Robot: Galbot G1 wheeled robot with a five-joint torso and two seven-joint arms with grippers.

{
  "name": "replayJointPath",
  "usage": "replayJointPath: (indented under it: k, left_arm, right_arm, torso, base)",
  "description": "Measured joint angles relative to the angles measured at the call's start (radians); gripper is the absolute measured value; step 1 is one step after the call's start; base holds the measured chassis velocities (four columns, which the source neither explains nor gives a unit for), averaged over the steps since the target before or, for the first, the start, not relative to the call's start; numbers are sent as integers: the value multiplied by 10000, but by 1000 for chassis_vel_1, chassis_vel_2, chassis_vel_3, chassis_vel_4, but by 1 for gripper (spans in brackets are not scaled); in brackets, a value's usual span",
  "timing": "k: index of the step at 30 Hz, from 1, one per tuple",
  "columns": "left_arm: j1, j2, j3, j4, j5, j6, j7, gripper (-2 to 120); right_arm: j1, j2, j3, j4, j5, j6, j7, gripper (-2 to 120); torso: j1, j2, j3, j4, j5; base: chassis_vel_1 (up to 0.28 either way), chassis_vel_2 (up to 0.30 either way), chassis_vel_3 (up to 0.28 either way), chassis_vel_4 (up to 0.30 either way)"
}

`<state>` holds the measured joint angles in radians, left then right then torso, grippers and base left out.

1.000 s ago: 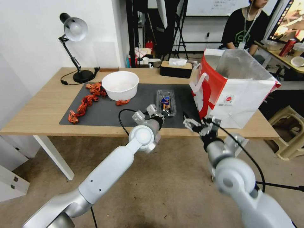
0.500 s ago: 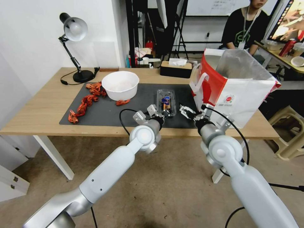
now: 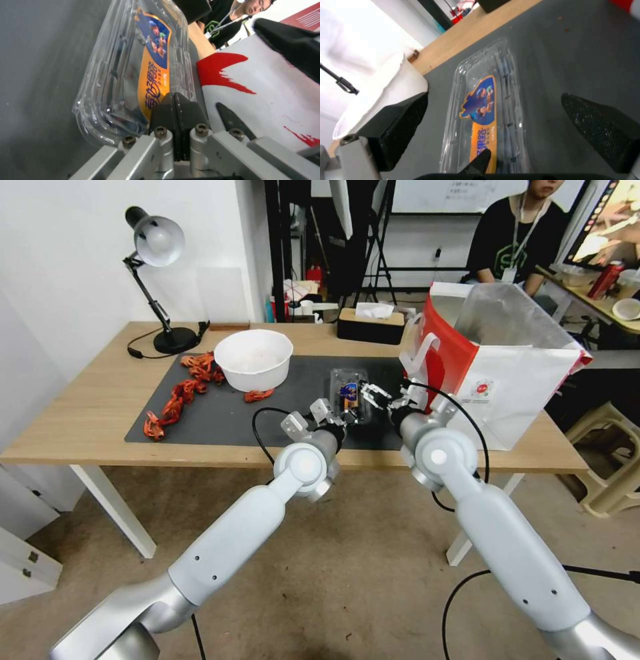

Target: Close the takeout container lid, then place the container into the takeout bag.

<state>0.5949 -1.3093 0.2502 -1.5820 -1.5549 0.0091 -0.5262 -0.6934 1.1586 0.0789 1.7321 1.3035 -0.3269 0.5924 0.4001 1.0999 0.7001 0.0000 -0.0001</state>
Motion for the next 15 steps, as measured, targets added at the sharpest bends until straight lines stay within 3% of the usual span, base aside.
replayJointPath:
  k: [6,15]
  left_arm:
    - [-30,14,1,-4,3,-7,1,0]
    - [-39,18,19,-11,4,-13,5,0]
  right_arm:
    - [254,178,-169,-318,49,-118,84,92]
    - [354,412,-214,-749,-14,-235,120,67]
  torso:
    - [-1,0,0,0,0]
    - [-2,0,-1,0,0]
  base:
    - [0,0,0,0]
    - [0,0,0,0]
